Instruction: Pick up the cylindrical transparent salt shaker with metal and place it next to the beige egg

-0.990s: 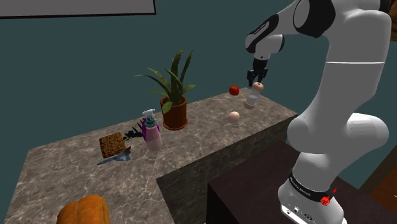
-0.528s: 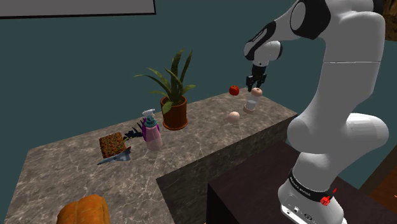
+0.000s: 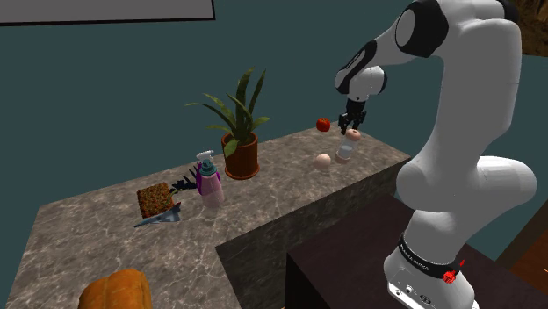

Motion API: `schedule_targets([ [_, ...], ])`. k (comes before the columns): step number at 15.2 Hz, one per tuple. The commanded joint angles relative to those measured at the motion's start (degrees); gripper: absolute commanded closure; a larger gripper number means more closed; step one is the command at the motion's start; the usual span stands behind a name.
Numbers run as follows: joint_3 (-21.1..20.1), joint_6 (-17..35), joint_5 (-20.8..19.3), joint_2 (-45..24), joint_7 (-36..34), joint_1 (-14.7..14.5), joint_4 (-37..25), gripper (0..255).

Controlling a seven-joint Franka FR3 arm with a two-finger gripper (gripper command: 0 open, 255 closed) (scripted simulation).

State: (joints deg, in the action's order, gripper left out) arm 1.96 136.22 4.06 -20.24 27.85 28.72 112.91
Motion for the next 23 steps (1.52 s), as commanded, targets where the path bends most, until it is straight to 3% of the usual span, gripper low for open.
schedule_targets([
  [1, -0.07, 1.27, 0.09, -1.00, 0.00, -0.04, 0.22, 255],
  [14, -0.51, 9.00, 0.85, -8.12, 0.76, 0.22, 0.85, 255],
  [22, -0.53, 9.37, 0.88, -8.51, 0.80, 0.24, 0.82, 255],
  [23, -0.53, 9.37, 0.88, -8.51, 0.80, 0.24, 0.82, 0],
])
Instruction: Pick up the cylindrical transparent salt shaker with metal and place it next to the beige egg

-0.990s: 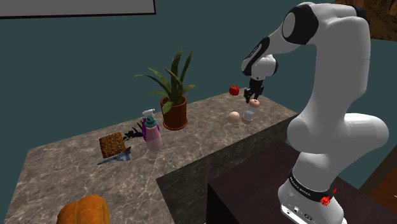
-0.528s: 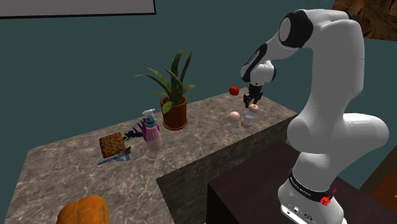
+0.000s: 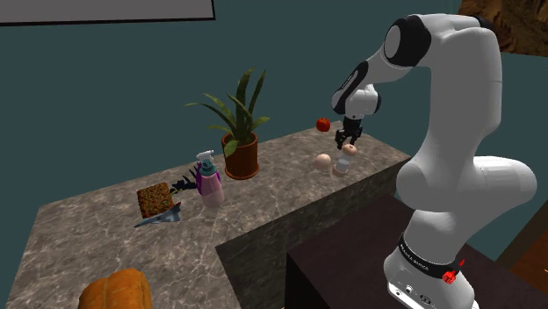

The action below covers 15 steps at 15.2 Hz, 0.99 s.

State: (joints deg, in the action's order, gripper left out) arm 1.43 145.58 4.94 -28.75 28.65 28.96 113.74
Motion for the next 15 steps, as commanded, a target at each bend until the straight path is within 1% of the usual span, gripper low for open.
schedule_targets([
  [1, 0.00, 0.00, 0.00, 0.00, 0.00, 0.00, 0.00, 0],
  [5, 0.00, 0.01, 0.00, 0.00, 0.00, 0.00, 0.00, 0],
  [9, 0.38, -5.27, -0.51, 5.75, -0.34, -0.09, 0.47, 0],
  [15, 0.38, -5.27, -0.51, 5.75, -0.34, -0.09, 0.47, 0],
])
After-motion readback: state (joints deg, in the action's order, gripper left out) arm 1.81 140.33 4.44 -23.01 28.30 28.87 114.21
